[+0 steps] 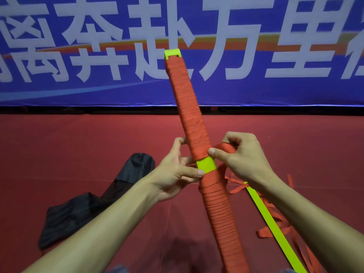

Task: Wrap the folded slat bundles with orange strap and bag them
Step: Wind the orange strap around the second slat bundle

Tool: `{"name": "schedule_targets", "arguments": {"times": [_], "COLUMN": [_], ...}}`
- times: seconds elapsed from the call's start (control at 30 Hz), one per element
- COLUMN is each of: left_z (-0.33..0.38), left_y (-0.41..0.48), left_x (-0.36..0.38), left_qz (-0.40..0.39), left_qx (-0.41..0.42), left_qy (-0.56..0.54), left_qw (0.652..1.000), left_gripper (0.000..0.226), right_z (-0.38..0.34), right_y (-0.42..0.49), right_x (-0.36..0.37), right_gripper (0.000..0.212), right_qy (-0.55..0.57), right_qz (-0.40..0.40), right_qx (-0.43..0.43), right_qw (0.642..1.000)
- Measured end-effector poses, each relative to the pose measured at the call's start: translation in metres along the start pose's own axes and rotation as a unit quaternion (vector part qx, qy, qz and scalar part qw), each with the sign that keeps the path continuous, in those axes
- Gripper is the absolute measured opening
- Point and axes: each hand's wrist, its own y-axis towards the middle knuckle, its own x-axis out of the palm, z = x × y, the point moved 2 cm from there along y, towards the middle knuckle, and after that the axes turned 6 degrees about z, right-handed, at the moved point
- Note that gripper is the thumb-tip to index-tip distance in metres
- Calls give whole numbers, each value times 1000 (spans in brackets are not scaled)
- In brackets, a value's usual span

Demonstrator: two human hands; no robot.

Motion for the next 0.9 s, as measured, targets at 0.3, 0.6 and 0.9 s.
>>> {"name": "schedule_targets", "arguments": {"times": [0.3, 0.6, 0.9], "left_z": [2, -1, -3], "left_y": [-2, -3, 1], "left_x": [-2, 1, 0], "left_qz": [-4, 57, 147], "left_qx": [33, 53, 75], "left_qy": [69, 64, 116], "left_qw": [997, 995, 979], "left_gripper": [75, 71, 64], "right_z": [5, 7, 1], "right_y": [-2, -2, -7], "right_x": [-1, -1, 6], "right_gripper": [41, 44, 46], "right_qy": [5, -37, 16], "right_qz": [1, 8, -16], "right_qx": [16, -8, -30], "right_qw": [1000, 999, 999]}}
